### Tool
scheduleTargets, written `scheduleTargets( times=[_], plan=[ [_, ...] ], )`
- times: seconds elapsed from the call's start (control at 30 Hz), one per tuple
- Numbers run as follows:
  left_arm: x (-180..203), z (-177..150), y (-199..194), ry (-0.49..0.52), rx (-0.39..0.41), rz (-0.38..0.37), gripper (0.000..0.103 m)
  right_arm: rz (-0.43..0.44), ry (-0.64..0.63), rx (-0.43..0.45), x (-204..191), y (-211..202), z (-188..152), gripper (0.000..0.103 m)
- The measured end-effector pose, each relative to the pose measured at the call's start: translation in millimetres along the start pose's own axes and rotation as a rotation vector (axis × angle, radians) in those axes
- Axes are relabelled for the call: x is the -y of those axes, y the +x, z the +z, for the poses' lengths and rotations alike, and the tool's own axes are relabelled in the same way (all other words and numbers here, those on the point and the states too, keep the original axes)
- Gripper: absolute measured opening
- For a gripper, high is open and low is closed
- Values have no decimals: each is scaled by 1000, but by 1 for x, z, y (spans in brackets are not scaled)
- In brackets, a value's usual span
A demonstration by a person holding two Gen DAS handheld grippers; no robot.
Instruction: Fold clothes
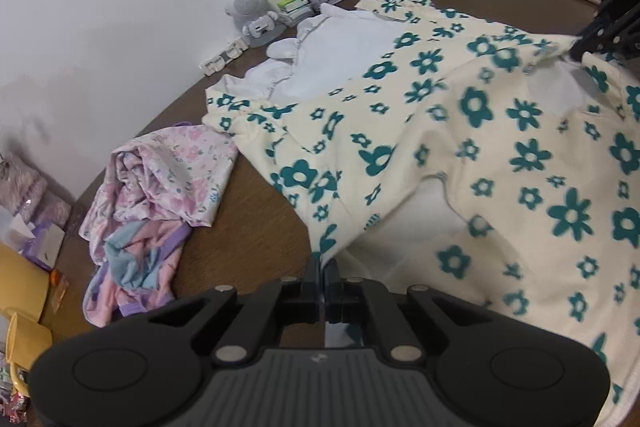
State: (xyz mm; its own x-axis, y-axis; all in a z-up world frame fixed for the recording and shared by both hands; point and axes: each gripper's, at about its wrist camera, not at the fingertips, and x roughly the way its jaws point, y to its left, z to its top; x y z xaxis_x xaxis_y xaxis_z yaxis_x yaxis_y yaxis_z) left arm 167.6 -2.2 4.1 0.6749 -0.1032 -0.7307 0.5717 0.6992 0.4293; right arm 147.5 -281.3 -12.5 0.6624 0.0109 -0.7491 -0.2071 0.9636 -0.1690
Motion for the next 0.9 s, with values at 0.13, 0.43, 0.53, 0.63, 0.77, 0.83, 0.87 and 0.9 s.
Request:
scheduleTargets(
  times=[0.13, 0.43, 0.53, 0.63, 0.77, 0.83, 0.87, 0.9],
  plan=[
    [-4, 7, -1, -50, 10, -13, 22, 32, 18, 9, 2, -1, 4, 29],
    [-11, 16, 16, -117, 1, -52, 6, 46, 86, 0, 8, 15, 7, 26],
    [-2, 20, 13, -1, 21, 26, 1, 15, 57, 3, 6, 14, 7, 6],
    [5, 17, 7, 122, 34, 113, 1, -68, -69, -6, -3, 10, 7, 6],
    [11, 13, -2, 149, 50, 78, 2, -9, -115, -51, -7, 4, 9, 17],
    [14, 12, -5, 147, 58, 56, 2, 97, -56, -64, 3, -5, 20, 39],
    [15, 12, -6, 146, 57, 47, 4, 157, -23, -41, 9, -14, 30, 40],
    [17, 11, -5, 144, 55, 37, 6, 217, 10, -19, 15, -22, 39, 40]
  ],
)
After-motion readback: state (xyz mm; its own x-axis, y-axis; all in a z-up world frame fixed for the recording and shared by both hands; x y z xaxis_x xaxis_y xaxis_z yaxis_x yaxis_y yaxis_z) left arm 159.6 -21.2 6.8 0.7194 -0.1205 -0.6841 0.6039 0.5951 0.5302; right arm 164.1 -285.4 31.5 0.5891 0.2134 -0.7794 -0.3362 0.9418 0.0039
